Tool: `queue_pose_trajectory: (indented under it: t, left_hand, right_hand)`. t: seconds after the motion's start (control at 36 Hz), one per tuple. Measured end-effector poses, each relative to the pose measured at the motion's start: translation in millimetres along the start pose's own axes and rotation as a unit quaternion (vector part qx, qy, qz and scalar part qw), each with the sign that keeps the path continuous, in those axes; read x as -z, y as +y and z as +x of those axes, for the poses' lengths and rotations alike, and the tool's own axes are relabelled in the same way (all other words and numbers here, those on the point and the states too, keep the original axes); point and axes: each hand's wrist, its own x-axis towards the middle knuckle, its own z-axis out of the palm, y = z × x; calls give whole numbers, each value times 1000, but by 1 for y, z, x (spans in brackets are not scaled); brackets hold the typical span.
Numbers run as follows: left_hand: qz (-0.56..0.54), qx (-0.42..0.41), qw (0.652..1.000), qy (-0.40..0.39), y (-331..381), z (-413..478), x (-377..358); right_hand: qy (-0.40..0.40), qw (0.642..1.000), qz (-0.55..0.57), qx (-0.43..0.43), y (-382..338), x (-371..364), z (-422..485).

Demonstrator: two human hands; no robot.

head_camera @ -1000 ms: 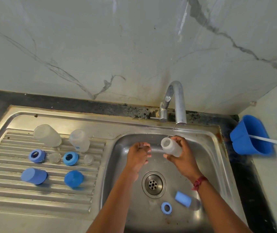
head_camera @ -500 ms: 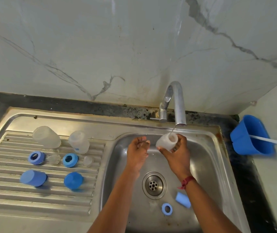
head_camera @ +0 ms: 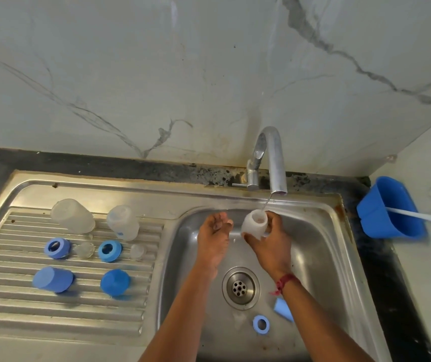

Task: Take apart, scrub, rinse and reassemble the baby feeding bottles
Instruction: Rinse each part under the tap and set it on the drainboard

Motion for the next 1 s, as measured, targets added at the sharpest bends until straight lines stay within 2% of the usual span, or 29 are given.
queue_pose_trajectory:
  t: [0.06, 0.17, 0.25, 0.36, 0.47, 0.56, 0.67, 0.78, 0.89, 1.0]
  left_hand:
    - [3, -2, 1000, 3, -1, 1, 1]
    - [7, -3, 1000, 4, -1, 1, 1]
    - [11, -8, 1000, 1, 0, 2, 1]
    - [22, -5, 1000, -2, 4, 2, 0]
    - [22, -14, 1000, 3, 6, 3, -1]
    - [31, -13, 999, 2, 6, 1, 0]
    - [37, -16, 999, 0, 3, 2, 3]
    - [35, 4, 999, 9, -1, 1, 6]
    - [33, -5, 999, -2, -1, 0, 6]
    - [45, 4, 999, -11, -1, -2, 6]
  right_hand:
    - [40, 999, 9, 2, 0, -1, -1]
    - [-11, 1000, -11, -12, -1, -3, 1]
    - [29, 999, -12, 5, 3, -4, -1]
    - [-39, 998, -39, -10, 3, -3, -1]
    - [10, 1000, -19, 5, -1, -4, -3]
    - [-43, 998, -44, -4, -2, -4, -1]
    - [14, 999, -22, 22, -3, -1, -5]
    - [-49, 998, -43, 0, 6, 2, -1]
    - [-55, 995, -83, 5, 10, 11, -3]
    - [-82, 993, -83, -32, 10, 23, 2]
